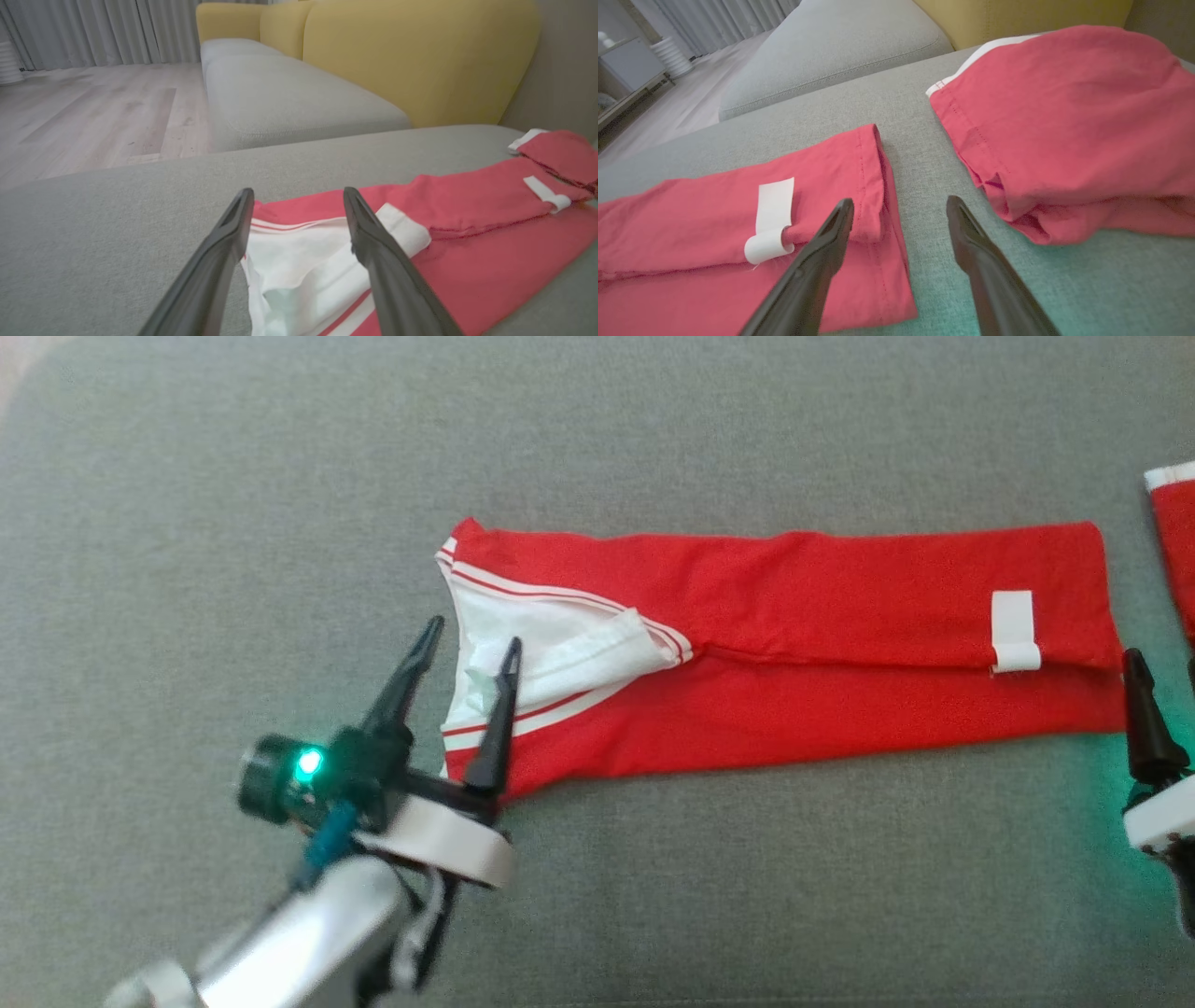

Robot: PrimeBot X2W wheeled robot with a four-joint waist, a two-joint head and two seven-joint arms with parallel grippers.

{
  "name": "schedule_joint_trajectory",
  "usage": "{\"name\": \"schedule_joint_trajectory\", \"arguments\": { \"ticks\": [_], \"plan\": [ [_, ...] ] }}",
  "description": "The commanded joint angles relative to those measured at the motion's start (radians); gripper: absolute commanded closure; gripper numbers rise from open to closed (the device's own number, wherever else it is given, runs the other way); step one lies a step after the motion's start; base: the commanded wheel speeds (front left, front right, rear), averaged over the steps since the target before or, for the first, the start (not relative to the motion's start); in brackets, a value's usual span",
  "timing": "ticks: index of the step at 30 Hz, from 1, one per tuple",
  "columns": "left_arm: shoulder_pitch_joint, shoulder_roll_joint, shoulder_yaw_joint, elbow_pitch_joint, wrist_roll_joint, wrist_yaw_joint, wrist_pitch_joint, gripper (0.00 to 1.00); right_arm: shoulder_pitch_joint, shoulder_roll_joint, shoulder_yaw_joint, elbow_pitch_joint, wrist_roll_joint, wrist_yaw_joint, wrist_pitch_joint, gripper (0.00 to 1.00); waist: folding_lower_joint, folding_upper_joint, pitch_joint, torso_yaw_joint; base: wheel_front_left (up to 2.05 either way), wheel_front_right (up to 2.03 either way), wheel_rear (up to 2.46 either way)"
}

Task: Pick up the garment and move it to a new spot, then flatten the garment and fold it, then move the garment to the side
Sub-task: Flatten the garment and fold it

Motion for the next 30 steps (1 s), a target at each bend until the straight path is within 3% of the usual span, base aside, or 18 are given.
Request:
{"name": "schedule_joint_trajectory", "arguments": {
  "ticks": [1,7,17,18,20,25,30],
  "plan": [
    [0.059,-0.036,0.125,-0.049,0.082,0.028,-0.010,0.00,0.011,-0.003,-0.021,-0.028,-0.001,0.007,-0.011,0.00,0.0001,0.0000,-0.026,0.016,0.00,0.00,0.00],
    [0.262,-0.171,0.290,-0.093,0.267,0.007,-0.011,0.00,-0.007,0.045,-0.088,0.035,-0.019,0.007,0.018,0.00,0.0001,0.0000,-0.062,0.060,0.00,0.00,0.00],
    [0.376,-0.265,0.404,-0.084,0.429,-0.077,-0.011,0.00,-0.087,0.083,-0.131,0.244,-0.105,0.007,0.105,0.00,0.0001,0.0000,-0.084,0.117,0.00,0.00,0.00],
    [0.384,-0.271,0.413,-0.081,0.439,-0.087,-0.011,0.00,-0.092,0.085,-0.126,0.259,-0.110,0.007,0.120,0.20,0.0001,0.0000,-0.086,0.121,0.00,0.00,0.00],
    [0.398,-0.285,0.432,-0.075,0.455,-0.103,-0.011,0.00,-0.098,0.089,-0.115,0.275,-0.109,0.007,0.147,1.00,0.0001,0.0000,-0.091,0.128,0.00,0.00,0.00],
    [0.433,-0.311,0.476,-0.062,0.487,-0.137,-0.011,0.00,-0.087,0.066,-0.113,0.259,-0.093,0.007,0.133,1.00,0.0001,0.0000,-0.114,0.132,0.00,0.00,0.00],
    [0.467,-0.329,0.515,-0.055,0.514,-0.164,-0.011,0.00,-0.069,-0.019,-0.163,0.228,-0.091,0.007,0.115,1.00,0.0001,0.0000,-0.146,0.121,0.00,0.00,0.00]
  ]
}}
